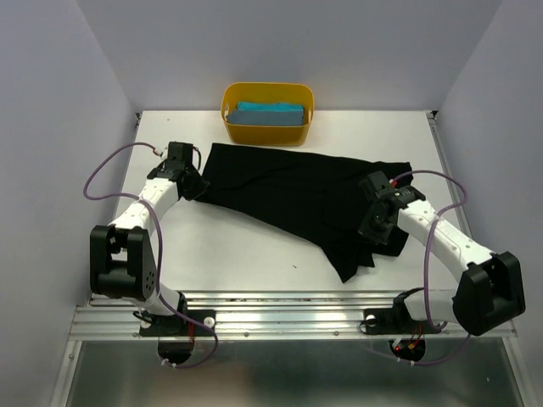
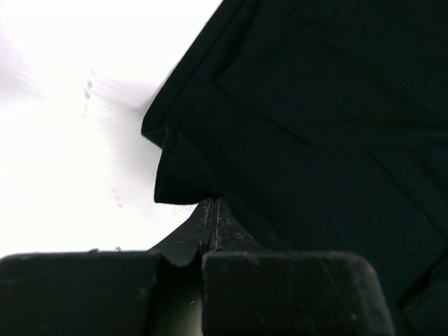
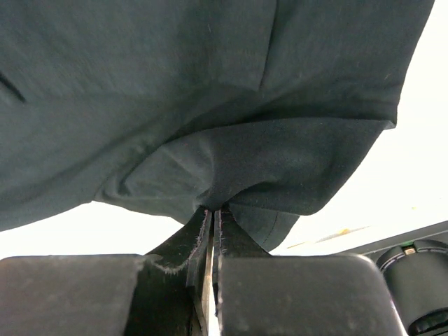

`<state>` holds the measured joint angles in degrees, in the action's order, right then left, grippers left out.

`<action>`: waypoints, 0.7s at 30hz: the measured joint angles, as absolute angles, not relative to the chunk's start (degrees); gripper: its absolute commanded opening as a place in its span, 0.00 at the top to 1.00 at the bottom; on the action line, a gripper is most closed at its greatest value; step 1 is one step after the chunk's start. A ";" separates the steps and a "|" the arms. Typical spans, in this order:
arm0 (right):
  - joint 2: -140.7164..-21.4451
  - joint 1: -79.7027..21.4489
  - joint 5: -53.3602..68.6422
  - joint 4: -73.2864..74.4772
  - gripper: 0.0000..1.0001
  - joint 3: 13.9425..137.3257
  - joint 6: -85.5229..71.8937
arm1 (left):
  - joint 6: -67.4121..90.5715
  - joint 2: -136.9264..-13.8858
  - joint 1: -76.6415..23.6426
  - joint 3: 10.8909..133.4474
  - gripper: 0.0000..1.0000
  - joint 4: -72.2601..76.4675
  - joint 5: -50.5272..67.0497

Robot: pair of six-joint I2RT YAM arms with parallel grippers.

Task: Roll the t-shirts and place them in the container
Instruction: Fold the T-shirt at the center of the board.

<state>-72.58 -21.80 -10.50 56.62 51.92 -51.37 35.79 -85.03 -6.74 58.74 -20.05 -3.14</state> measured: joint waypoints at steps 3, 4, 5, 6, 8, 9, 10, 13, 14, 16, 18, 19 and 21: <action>-74.56 -21.80 -12.25 57.49 0.99 54.87 -50.96 | 36.40 -86.76 -6.74 60.88 1.00 -20.03 -3.09; -74.78 -21.80 -12.53 57.52 0.99 55.27 -50.81 | 36.58 -87.26 -6.74 61.43 1.00 -20.05 -3.07; -75.59 -21.80 -13.26 57.65 0.99 56.69 -50.68 | 36.75 -87.83 -6.74 62.06 1.00 -20.10 -3.07; -75.88 -21.80 -13.47 57.74 0.99 57.28 -50.54 | 36.80 -88.27 -6.74 62.63 1.00 -20.21 -3.07; -76.55 -21.78 -14.20 58.00 0.98 59.22 -50.26 | 36.93 -89.25 -6.74 63.86 1.00 -20.45 -3.07; -76.79 -21.74 -14.52 58.06 0.98 60.05 -50.09 | 36.93 -89.67 -6.74 64.29 1.00 -20.43 -3.09; -77.17 -21.52 -14.90 58.35 0.98 61.10 -49.74 | 36.95 -90.08 -6.74 64.69 1.00 -20.53 -3.07; -78.48 -21.04 -15.55 58.50 0.98 63.77 -49.12 | 36.97 -91.70 -6.74 66.00 1.00 -20.45 -2.92; -79.05 -20.80 -15.90 58.48 0.98 64.71 -48.80 | 36.97 -92.16 -6.74 66.37 1.00 -20.47 -2.87; -80.31 -19.94 -16.38 58.39 0.98 66.26 -48.14 | 36.97 -93.41 -6.74 67.16 1.00 -20.40 -2.87; -81.32 -19.33 -16.82 58.48 0.98 67.48 -47.35 | 36.99 -94.74 -6.74 67.90 1.00 -20.43 -2.98; -82.11 -18.74 -17.21 58.46 0.98 68.47 -46.74 | 36.97 -95.07 -6.74 68.07 1.00 -20.43 -3.05; -83.09 -18.15 -17.65 58.43 0.98 69.71 -45.91 | 36.97 -96.07 -6.74 68.66 1.00 -20.56 -3.09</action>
